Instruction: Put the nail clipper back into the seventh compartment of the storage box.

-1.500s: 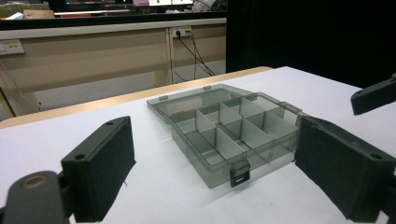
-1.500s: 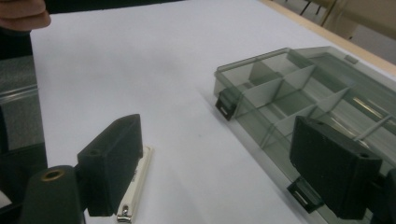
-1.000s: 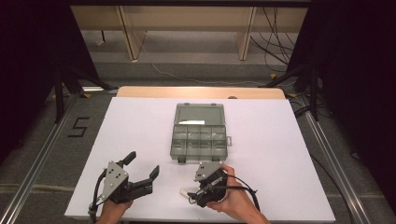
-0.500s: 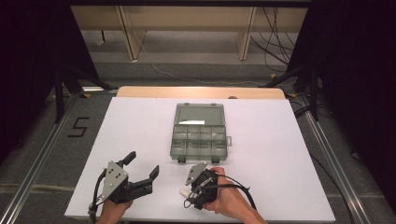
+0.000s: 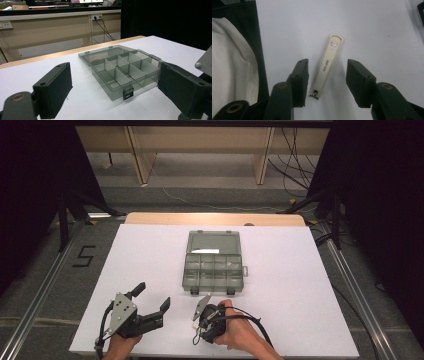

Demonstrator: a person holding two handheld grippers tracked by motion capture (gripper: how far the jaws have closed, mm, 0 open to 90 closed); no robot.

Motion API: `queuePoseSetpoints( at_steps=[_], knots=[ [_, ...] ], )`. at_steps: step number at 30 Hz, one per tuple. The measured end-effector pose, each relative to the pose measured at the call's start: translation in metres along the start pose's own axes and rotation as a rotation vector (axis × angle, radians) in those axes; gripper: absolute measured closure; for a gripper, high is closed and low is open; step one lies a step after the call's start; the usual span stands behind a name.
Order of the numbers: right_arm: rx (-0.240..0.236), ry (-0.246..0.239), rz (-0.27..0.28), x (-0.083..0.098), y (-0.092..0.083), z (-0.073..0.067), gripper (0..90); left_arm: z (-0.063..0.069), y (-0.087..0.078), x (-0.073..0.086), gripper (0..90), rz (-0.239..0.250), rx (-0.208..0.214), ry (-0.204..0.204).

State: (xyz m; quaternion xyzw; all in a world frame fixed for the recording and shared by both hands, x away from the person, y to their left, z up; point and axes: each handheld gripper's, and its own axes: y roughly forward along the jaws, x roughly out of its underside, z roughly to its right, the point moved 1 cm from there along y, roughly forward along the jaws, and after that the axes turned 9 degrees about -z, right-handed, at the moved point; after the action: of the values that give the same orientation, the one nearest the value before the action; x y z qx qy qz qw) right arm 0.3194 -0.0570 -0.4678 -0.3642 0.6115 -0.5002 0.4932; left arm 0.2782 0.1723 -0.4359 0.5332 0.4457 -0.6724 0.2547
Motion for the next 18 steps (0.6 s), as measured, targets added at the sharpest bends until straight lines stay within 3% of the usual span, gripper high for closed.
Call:
queuePoseSetpoints(
  at_steps=[18],
  knots=[
    [0.015, -0.012, -0.086, -0.0090, 0.0062, -0.0016, 70.0, 0.0001, -0.0006, -0.0003, 11.7, 0.003, -0.001, -0.002]
  ],
)
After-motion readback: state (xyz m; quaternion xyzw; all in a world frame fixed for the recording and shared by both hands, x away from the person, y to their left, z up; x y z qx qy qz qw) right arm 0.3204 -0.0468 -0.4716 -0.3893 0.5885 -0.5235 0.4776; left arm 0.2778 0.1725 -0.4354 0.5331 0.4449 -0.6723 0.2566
